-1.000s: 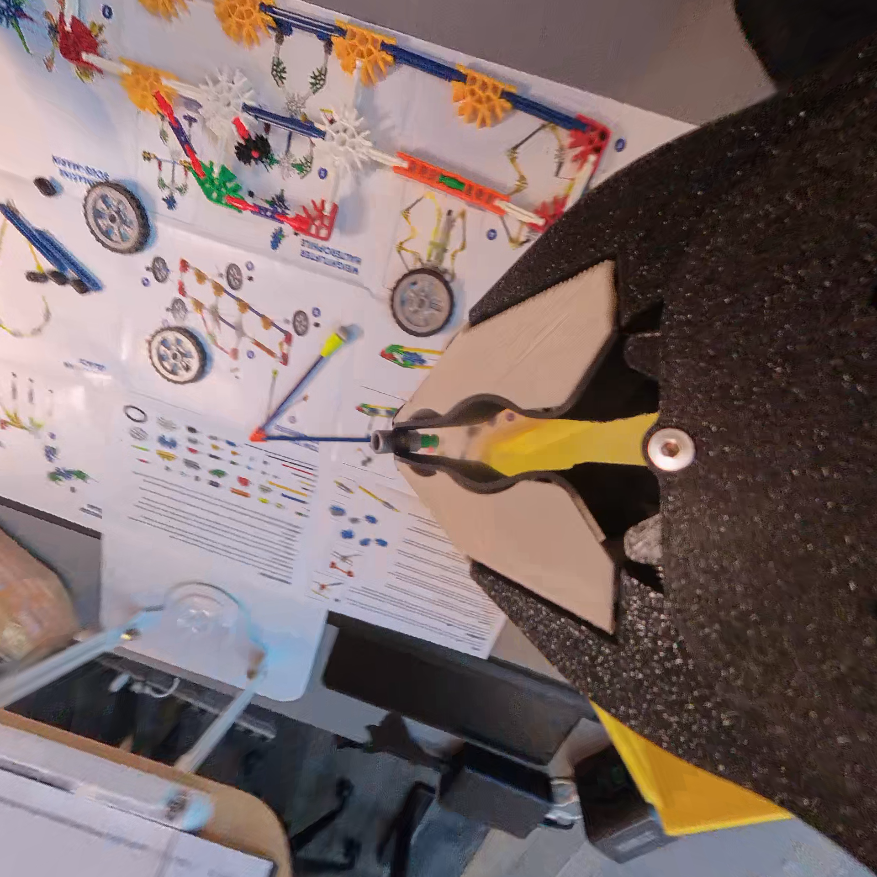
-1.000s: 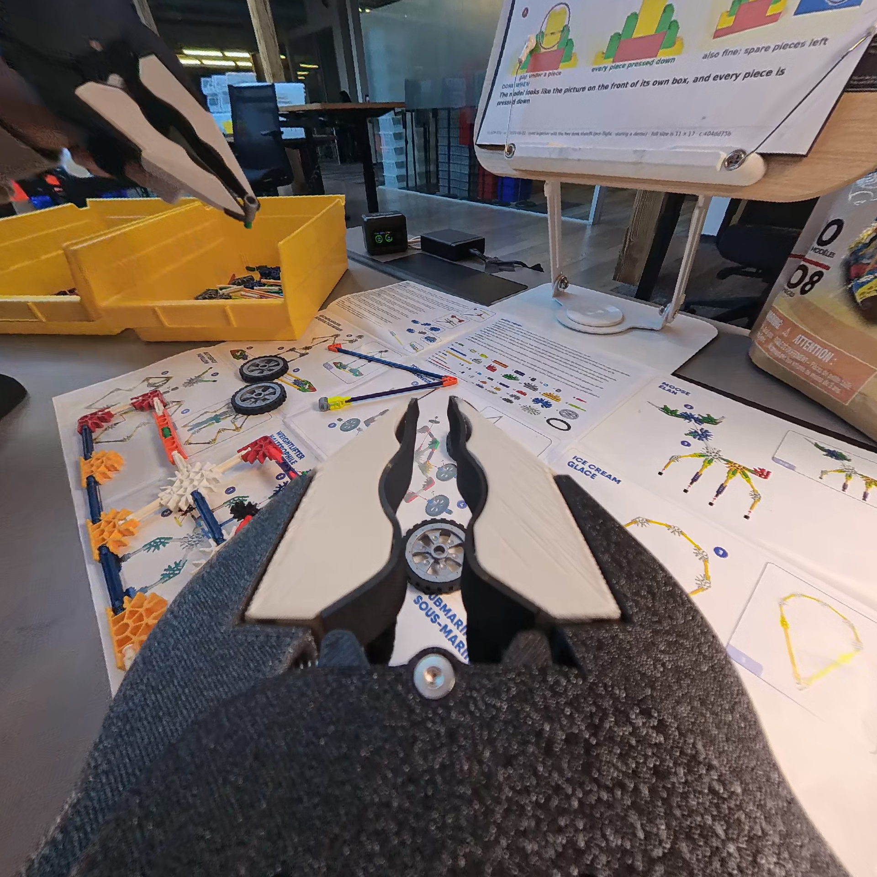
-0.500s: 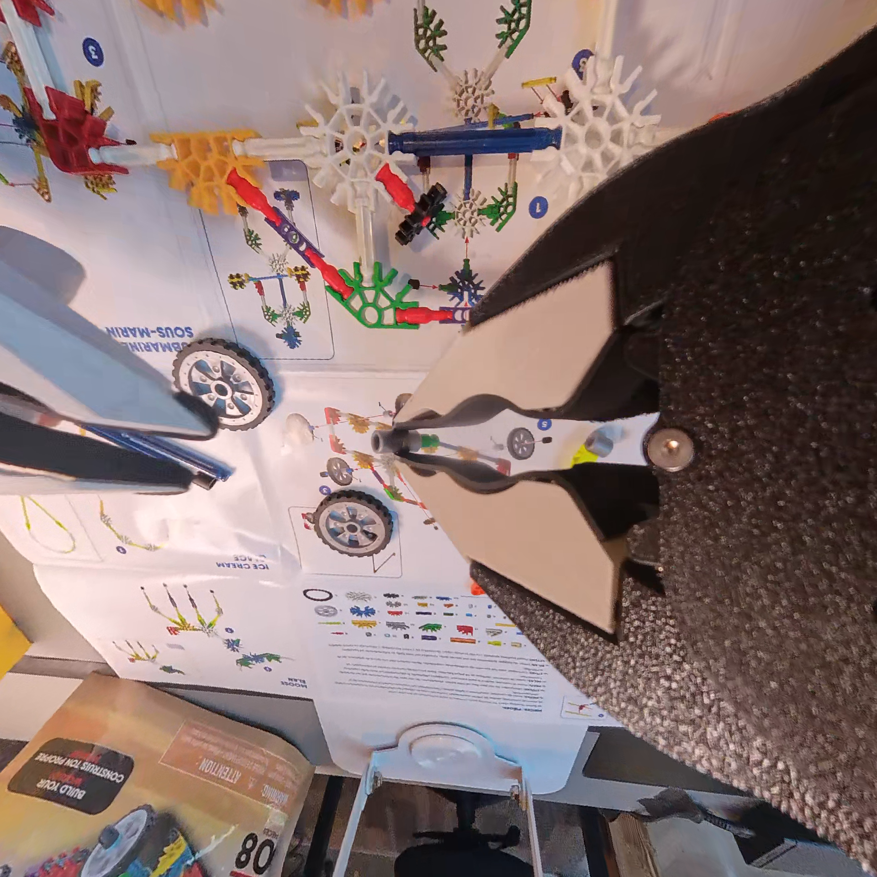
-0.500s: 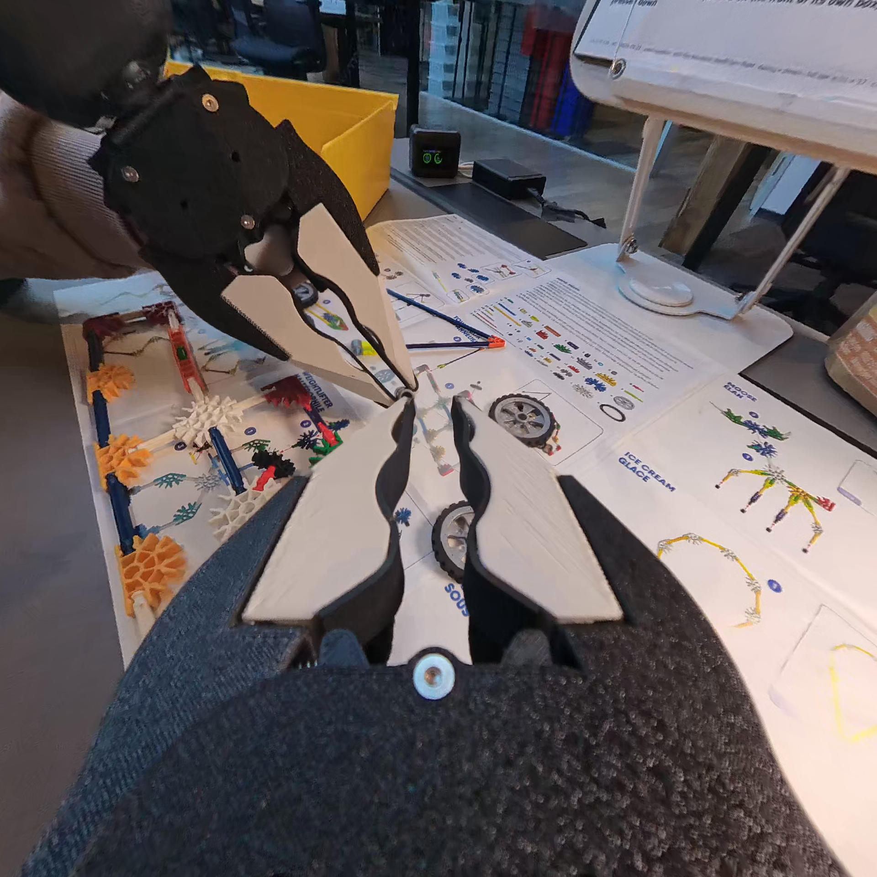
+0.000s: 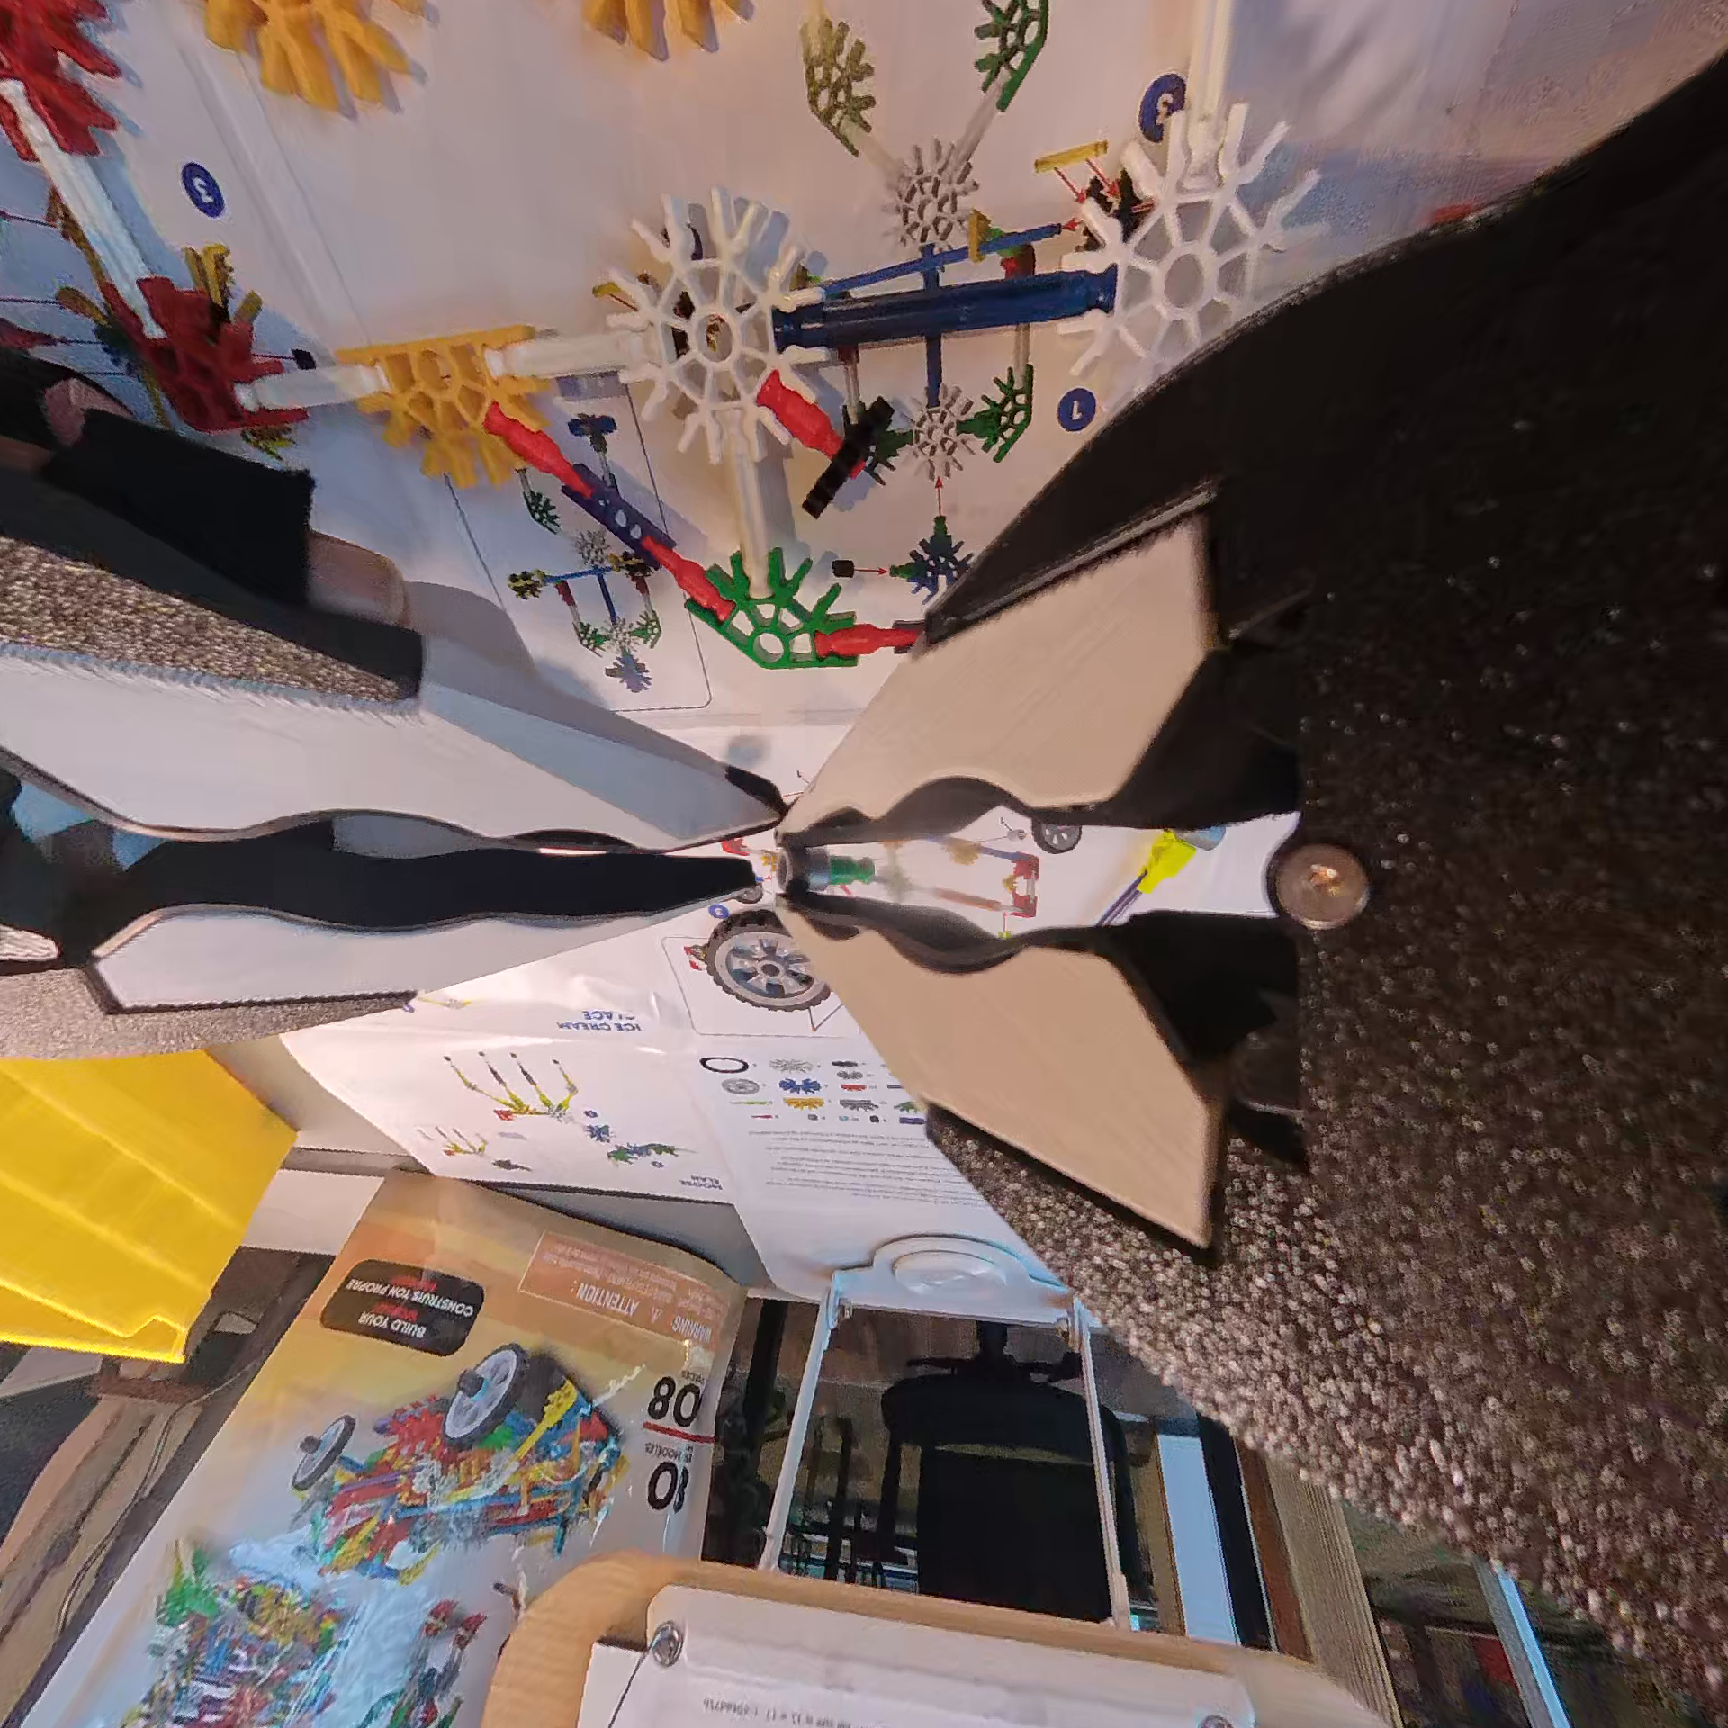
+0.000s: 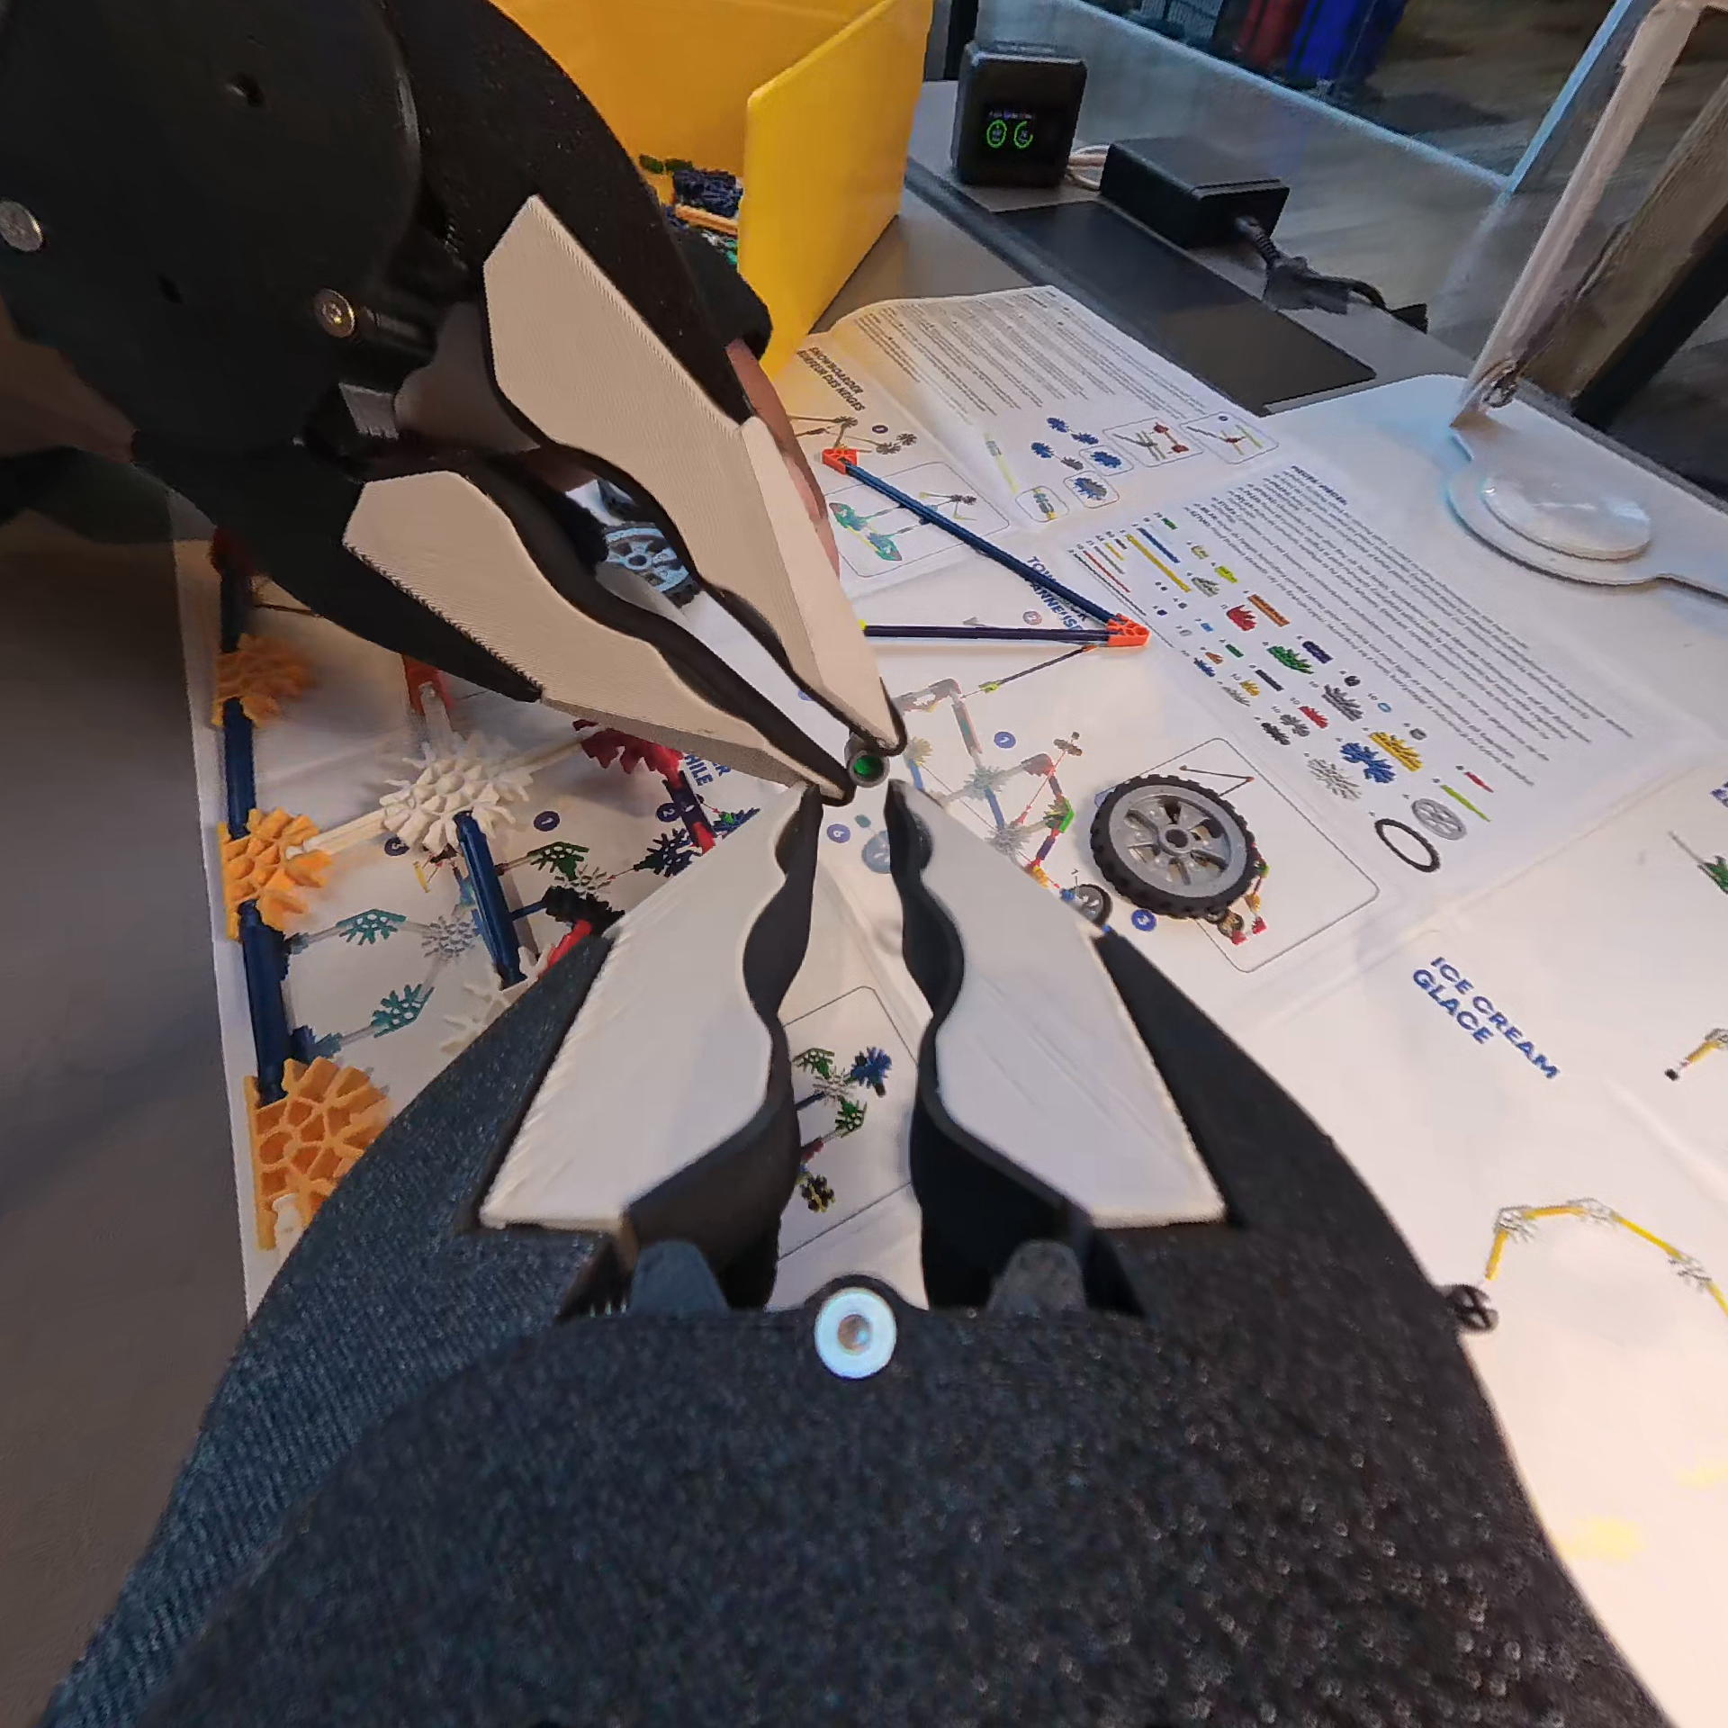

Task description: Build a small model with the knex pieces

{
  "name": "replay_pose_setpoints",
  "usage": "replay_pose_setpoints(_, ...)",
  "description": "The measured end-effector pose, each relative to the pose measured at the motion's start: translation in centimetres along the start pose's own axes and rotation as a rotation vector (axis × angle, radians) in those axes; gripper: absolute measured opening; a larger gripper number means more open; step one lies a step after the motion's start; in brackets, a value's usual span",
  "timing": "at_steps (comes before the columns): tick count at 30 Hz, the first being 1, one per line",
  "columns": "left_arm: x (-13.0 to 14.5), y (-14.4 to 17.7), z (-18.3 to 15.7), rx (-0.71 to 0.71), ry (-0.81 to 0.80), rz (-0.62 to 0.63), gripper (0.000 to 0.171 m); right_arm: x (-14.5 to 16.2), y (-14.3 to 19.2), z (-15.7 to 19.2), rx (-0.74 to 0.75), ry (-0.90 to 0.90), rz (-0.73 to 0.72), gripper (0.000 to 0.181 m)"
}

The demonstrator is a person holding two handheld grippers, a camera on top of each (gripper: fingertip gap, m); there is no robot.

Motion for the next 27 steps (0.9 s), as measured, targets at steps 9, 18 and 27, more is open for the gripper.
replay_pose_setpoints(9,0.6,0.3,-0.5,-0.014,0.000,-0.049,0.008,0.2,-0.3,0.0,-0.015,-0.021,0.022,0.015)
replay_pose_setpoints(18,0.3,1.0,-0.6,-0.173,-0.134,-0.114,0.008,-0.7,0.6,-0.5,-0.164,-0.303,-0.117,0.017)
replay_pose_setpoints(27,-0.8,2.0,-1.5,-0.340,-0.332,-0.140,0.008,-1.4,0.8,0.0,-0.155,-0.305,-0.182,0.012)
Point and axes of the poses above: each gripper's, where its closed fingertips meet, y back along the fingers, x out of its underside, z = x × y across the jaws, the point moved 9 cm from there along y, back along the fingers, and after that the axes turned 1 degree about y, right-handed, at the moved point
